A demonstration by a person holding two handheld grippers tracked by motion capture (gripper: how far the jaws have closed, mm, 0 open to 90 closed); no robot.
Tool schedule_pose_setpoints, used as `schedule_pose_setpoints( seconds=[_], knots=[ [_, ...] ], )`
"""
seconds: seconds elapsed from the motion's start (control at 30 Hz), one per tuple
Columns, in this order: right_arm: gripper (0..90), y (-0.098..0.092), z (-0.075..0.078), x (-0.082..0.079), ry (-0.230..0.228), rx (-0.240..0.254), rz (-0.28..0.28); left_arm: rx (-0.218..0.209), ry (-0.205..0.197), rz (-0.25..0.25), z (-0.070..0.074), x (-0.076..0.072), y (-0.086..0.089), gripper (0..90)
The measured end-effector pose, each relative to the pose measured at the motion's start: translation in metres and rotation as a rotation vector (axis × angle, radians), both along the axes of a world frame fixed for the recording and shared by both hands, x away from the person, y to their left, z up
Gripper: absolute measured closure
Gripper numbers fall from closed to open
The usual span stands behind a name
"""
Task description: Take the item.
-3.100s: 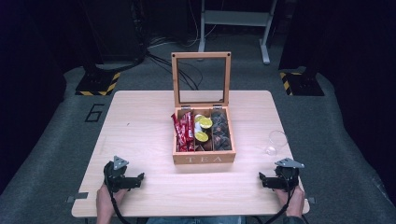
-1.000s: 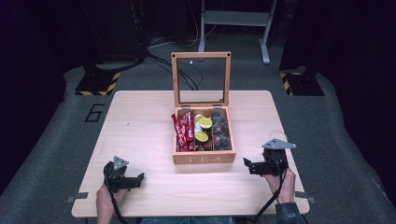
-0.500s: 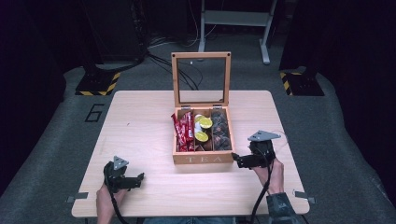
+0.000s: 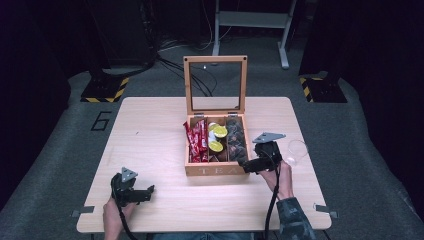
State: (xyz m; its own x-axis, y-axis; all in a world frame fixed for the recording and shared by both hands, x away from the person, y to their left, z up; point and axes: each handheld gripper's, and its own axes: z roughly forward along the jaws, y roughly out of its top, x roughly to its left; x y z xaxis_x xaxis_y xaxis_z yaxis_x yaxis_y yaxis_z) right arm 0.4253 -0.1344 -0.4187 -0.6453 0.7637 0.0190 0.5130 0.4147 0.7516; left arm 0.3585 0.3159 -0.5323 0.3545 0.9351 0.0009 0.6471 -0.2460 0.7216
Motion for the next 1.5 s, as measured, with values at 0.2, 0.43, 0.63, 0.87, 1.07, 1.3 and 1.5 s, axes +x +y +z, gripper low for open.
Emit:
schedule_pose_setpoints(
  seconds=[0.2,0.43,0.63,0.87,1.07,1.3,1.5],
  knots=[
    [4.6,0.009,0.0,0.013,0.022,0.013,0.023,0.003,0.0,0.002,0.0,0.0,0.0,0.2],
    [13.7,0.02,-0.005,0.033,0.045,-0.005,0.025,0.01,0.001,-0.003,0.0,0.0,0.001,0.3],
    [28.0,0.027,-0.016,0.049,0.088,-0.02,0.014,0.008,-0.002,-0.002,0.0,0.0,0.0,0.3],
    [44.1,0.029,-0.023,0.057,0.112,-0.03,-0.018,0.01,0.007,-0.007,0.001,0.0,0.001,0.3],
    [49.7,0.035,-0.029,0.06,0.141,-0.046,-0.024,0.01,0.005,-0.007,0.001,0.0,0.001,0.3],
    [57.1,0.04,-0.038,0.063,0.158,-0.093,-0.033,0.01,-0.002,-0.002,0.0,0.0,0.0,0.3],
    [67.9,0.041,-0.037,0.061,0.15,-0.103,-0.036,0.01,0.001,-0.004,0.0,0.0,0.001,0.3]
  ],
)
